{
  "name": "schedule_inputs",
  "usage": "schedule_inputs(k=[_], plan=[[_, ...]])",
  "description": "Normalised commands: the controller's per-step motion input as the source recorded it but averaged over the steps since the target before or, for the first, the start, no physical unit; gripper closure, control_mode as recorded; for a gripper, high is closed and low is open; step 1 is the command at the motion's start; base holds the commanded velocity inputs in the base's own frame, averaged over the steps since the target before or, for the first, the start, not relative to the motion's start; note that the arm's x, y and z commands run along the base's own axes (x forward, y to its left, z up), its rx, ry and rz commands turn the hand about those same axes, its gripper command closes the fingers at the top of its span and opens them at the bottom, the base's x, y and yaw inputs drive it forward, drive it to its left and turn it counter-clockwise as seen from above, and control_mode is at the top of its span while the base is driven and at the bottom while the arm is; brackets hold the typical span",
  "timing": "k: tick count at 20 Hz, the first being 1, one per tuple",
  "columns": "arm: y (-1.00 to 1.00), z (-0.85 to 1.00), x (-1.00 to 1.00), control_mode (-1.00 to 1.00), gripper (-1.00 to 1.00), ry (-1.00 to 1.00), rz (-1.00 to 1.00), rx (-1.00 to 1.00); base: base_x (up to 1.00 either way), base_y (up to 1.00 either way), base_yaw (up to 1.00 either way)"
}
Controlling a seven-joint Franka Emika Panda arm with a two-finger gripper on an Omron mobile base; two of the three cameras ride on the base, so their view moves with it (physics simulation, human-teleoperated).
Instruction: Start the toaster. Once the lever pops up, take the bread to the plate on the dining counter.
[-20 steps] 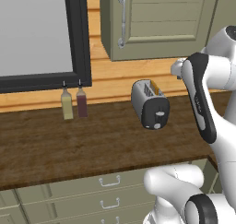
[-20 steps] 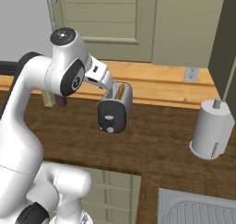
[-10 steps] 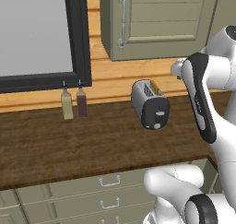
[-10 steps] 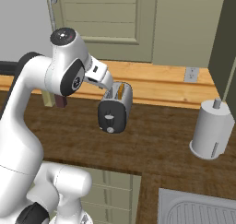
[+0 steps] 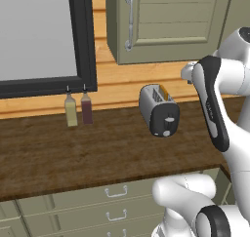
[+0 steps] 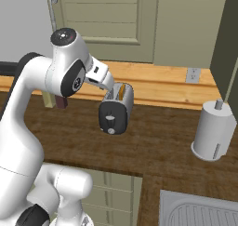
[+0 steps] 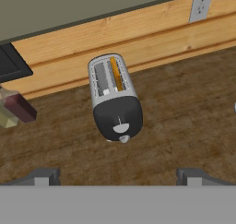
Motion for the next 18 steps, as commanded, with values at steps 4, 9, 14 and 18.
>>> schedule_inputs(k=[4,9,14,18], plan=[[0.0,0.0,0.0,-1.0,-1.0,0.0,0.0,0.0,0.0,0.0,0.0],[0.0,0.0,0.0,-1.0,-1.0,0.0,0.0,0.0,0.0,0.0,0.0],[0.0,0.0,0.0,-1.0,-1.0,0.0,0.0,0.0,0.0,0.0,0.0],[-0.05,0.0,-0.05,-1.0,-1.0,-0.14,0.0,0.0,0.0,0.0,0.0]])
